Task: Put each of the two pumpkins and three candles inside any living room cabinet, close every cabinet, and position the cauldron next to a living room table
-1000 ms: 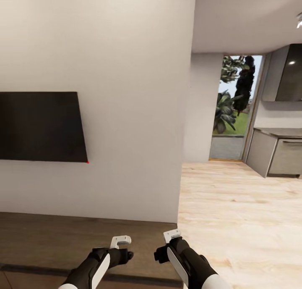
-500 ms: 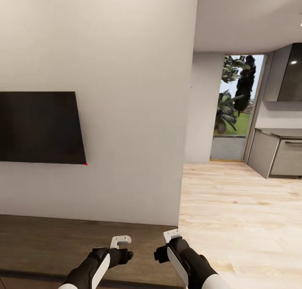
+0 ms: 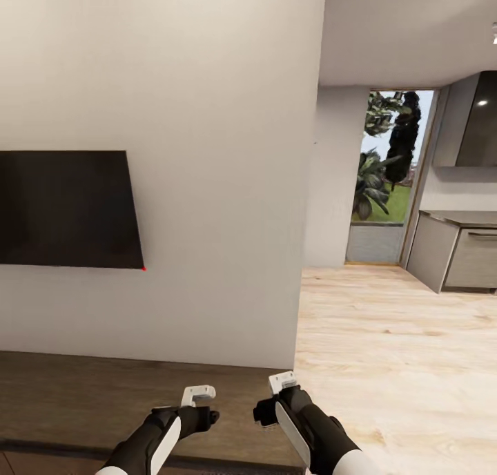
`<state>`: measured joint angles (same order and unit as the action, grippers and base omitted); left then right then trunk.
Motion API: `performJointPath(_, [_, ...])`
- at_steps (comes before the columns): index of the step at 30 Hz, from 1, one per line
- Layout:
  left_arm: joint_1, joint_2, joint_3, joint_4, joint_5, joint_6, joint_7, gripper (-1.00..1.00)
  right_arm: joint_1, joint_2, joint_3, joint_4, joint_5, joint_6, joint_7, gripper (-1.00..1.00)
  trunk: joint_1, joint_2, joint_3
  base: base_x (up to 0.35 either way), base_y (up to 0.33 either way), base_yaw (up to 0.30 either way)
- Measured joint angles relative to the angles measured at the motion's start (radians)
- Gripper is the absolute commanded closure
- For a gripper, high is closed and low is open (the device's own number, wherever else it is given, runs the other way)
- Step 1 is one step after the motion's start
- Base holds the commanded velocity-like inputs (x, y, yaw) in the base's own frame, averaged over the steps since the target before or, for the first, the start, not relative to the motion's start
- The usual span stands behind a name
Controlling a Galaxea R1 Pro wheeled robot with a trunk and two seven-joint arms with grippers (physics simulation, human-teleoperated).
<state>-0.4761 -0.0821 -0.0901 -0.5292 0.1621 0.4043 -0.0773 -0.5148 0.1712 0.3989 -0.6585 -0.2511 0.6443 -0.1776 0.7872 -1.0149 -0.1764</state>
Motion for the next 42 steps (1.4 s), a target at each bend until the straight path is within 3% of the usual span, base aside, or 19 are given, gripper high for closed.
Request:
performJointPath(5, [0.004,0.001,0.001,0.002,0.000,-0.128,0.007,-1.00,0.016,-0.006,-0.006,-0.174,0.001,0.009,0.000,-1.00,0.000,0.000,0.000,-0.001,0.000,0.000])
performJointPath(11, [0.008,0.002,0.003,0.015,-0.002,-0.244,0.008,-1.00,0.039,-0.010,-0.012,-0.258,0.002,0.010,-0.001,-1.00,0.000,0.000,0.000,0.000,0.000,0.000])
performJointPath(17, [0.009,0.002,0.006,0.082,0.003,-0.330,0.009,-1.00,0.079,-0.015,-0.057,-0.353,0.003,0.014,-0.002,-1.00,0.000,0.000,0.000,0.000,0.000,0.000])
performJointPath(33, [0.009,0.003,0.009,0.101,0.005,-0.364,0.009,-1.00,0.100,-0.016,-0.074,-0.396,0.007,0.014,-0.002,-1.00,0.000,0.000,0.000,-0.132,0.000,0.000])
performJointPath(42, [0.009,0.003,0.009,0.101,0.005,-0.365,0.009,-1.00,0.100,-0.016,-0.074,-0.396,0.009,0.015,-0.003,-1.00,0.001,0.000,0.000,-0.290,0.000,0.000])
